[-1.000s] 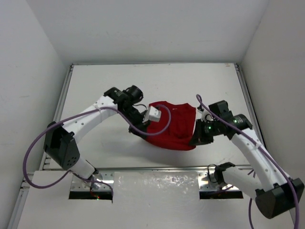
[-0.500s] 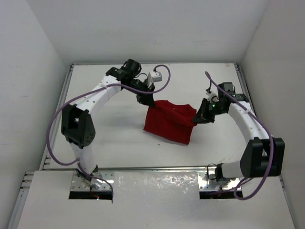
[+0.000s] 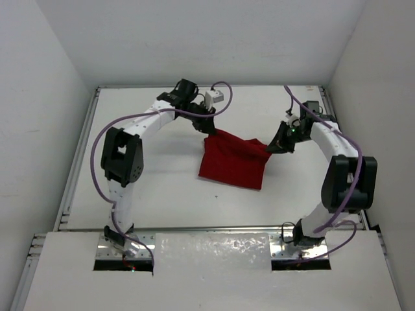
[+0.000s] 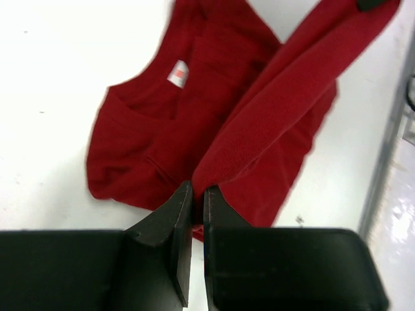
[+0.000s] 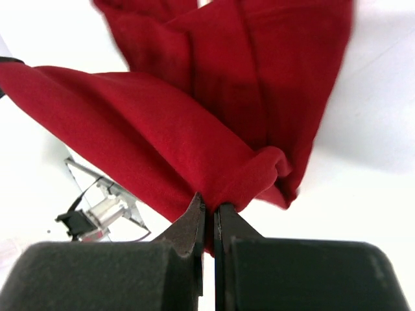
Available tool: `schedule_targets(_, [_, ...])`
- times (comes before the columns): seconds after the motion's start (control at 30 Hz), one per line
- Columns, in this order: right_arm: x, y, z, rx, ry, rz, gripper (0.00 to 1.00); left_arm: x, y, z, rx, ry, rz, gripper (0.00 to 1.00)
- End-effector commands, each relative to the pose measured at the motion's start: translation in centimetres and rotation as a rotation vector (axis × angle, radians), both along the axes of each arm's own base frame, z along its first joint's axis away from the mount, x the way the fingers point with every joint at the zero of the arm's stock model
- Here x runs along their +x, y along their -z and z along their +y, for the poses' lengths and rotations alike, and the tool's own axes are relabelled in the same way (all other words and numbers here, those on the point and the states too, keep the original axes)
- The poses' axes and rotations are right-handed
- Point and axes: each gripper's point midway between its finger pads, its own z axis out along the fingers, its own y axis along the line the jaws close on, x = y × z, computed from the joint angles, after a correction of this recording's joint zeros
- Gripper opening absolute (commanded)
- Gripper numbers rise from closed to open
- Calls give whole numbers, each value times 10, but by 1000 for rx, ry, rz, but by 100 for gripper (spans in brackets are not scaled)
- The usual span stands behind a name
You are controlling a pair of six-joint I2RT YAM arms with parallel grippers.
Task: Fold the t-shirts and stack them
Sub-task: Fold the long partially folded tshirt into a neat square
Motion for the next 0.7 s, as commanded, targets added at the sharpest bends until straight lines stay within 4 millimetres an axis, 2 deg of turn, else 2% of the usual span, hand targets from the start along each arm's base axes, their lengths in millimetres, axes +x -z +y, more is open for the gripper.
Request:
schedule_targets(0.0, [33, 1, -15, -48, 28, -75, 0, 43, 0, 4, 3, -100, -82, 0])
schedule_targets(0.07, [43, 15, -17, -46, 31, -46, 0, 54, 6, 8, 3, -135, -81, 0])
schedule_targets(0.13, [56, 18, -21, -51, 40, -53, 0, 62, 20, 11, 23, -161, -77, 0])
schedule_targets(0.17, [60, 28, -22, -55, 42, -33, 0, 64, 23, 11, 28, -167, -80, 0])
schedule_targets(0.33, [88, 39, -28, -70, 58, -41, 3, 74, 36, 13, 41, -199, -99, 0])
schedule_targets(0.37, [92, 42, -28, -71, 60, -40, 6, 74, 40, 13, 45, -202, -95, 0])
schedule_targets(0.4, [95, 50, -30, -74, 64, -30, 15, 74, 43, 14, 47, -205, -95, 0])
schedule_targets(0.47, [106, 51, -35, -102, 77, -42, 26, 78, 52, 15, 57, -222, -90, 0])
schedule_targets(0.57, [135, 53, -48, -166, 117, -96, 41, 88, 60, 19, 66, -287, -91, 0])
schedule_targets(0.6, [152, 42, -51, -176, 123, -143, 44, 90, 66, 24, 78, -317, -92, 0])
schedule_targets(0.63, [160, 46, -52, -182, 125, -143, 44, 96, 63, 25, 57, -349, -103, 0])
schedule_targets(0.67, [168, 42, -55, -195, 116, -167, 44, 98, 65, 27, 55, -368, -101, 0])
